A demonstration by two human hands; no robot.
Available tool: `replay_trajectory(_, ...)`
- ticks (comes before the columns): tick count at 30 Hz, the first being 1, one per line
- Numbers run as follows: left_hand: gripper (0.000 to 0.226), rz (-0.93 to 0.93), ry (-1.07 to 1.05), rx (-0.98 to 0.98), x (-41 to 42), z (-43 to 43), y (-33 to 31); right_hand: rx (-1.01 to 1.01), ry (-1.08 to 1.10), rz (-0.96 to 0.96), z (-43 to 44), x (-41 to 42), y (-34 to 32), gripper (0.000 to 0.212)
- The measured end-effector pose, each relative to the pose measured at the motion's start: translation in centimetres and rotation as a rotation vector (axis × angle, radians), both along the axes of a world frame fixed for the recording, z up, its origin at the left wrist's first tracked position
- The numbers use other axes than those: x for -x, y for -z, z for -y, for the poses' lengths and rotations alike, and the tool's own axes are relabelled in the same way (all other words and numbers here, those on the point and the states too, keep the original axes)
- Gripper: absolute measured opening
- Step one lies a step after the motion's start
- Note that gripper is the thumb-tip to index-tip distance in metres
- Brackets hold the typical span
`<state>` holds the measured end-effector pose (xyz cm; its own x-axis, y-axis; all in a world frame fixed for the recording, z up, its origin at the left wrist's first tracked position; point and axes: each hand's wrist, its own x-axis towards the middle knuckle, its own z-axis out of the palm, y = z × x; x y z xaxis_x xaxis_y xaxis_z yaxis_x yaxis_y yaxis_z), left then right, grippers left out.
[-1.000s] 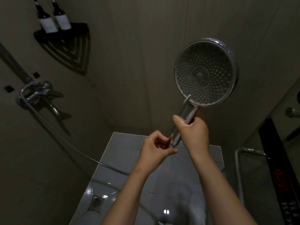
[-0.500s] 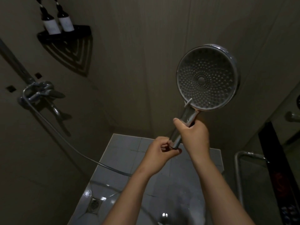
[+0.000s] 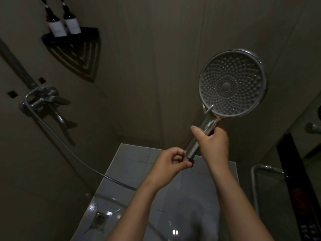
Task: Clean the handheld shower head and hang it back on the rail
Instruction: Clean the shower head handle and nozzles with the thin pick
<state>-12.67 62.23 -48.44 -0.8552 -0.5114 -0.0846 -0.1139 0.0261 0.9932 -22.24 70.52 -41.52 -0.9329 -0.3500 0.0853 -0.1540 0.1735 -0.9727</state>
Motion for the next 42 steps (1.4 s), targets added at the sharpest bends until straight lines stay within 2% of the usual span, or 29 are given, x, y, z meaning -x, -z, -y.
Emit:
replay_trajectory(3,0.031,-0.007,-0.106,0.074,0.0,-0.1,0.0,0.022,0.005,0.006,0.2,0.2,0.3,0.029)
replay_trajectory(7,0.032,-0.011,-0.132,0.138,-0.1,-0.4,-0.4,0.053,0.019,0.024,0.3,0.4,0.7,0.027)
replay_trajectory(10,0.027,-0.017,-0.012,0.073,-0.4,0.3,-0.8,0.120,0.044,0.148,0.4,0.9,1.4,0.024)
replay_trajectory(13,0.011,-0.051,0.133,-0.061,-1.0,0.9,-1.7,0.190,0.064,0.289,0.3,1.7,2.1,0.020)
replay_trajectory(16,0.018,-0.040,0.196,-0.097,-1.4,1.3,-2.2,0.255,0.075,0.350,0.1,2.1,2.3,0.018)
replay_trajectory(21,0.033,0.166,0.337,0.009,-1.4,1.1,-1.6,0.276,0.046,0.353,0.3,1.8,2.5,0.017)
replay_trajectory(23,0.034,0.130,0.304,0.014,-1.4,0.8,-1.6,0.278,0.048,0.358,0.3,1.9,2.7,0.017)
replay_trajectory(28,0.013,0.030,0.129,0.062,-1.1,0.1,-1.4,0.317,0.078,0.379,0.4,2.3,2.8,0.017)
replay_trajectory(31,0.008,0.025,0.052,0.198,-1.0,0.0,-0.7,0.326,0.088,0.388,0.4,2.5,3.0,0.016)
replay_trajectory(37,0.017,0.088,-0.161,0.684,-1.1,-0.9,0.0,0.341,0.131,0.405,0.3,2.6,3.5,0.028)
replay_trajectory(42,0.027,0.078,-0.301,1.083,-1.2,-1.5,0.4,0.366,0.151,0.438,0.3,2.3,3.2,0.018)
